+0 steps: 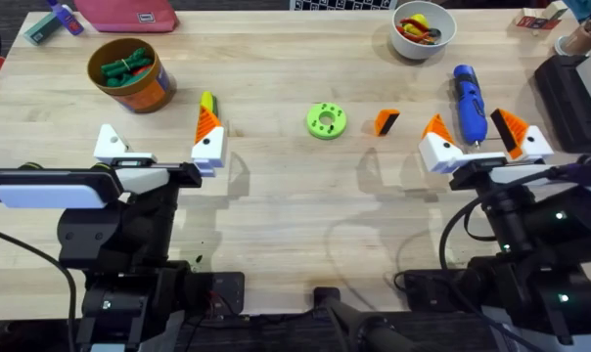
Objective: Pick up the gripper from the table and insert it into the empty holder that is missing its gripper. Then pick up a screw, insert it into the mounting hole, and use the screwdriver to tighten it. Finally, clean up the table by picking up the vegetable and placing it into the bucket.
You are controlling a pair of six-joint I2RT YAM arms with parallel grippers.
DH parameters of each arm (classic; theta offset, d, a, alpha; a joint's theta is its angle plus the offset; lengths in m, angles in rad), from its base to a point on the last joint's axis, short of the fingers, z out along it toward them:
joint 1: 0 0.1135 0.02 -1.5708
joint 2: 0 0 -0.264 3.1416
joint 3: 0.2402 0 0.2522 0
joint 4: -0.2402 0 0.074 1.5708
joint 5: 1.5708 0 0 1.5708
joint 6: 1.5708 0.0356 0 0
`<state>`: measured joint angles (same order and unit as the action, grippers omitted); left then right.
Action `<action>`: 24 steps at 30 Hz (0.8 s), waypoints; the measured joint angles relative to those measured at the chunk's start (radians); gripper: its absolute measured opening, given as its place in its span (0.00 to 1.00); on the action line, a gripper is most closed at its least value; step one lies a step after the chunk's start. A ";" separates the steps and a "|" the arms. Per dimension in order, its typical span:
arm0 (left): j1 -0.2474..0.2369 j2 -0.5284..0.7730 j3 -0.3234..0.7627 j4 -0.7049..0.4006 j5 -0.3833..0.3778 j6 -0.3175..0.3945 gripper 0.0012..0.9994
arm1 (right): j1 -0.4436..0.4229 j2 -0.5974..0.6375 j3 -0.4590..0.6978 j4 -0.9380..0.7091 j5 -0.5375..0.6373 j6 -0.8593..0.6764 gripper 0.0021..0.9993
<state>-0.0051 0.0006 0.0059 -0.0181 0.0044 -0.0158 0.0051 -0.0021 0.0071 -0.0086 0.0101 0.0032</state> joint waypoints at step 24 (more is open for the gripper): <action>0.000 0.164 0.361 -0.170 -0.034 0.025 0.99 | 0.000 0.095 0.270 0.010 -0.001 0.000 0.99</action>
<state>-0.0048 0.1648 0.3669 -0.1879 -0.0300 0.0088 0.0051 0.0932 0.2767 0.0010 0.0093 0.0032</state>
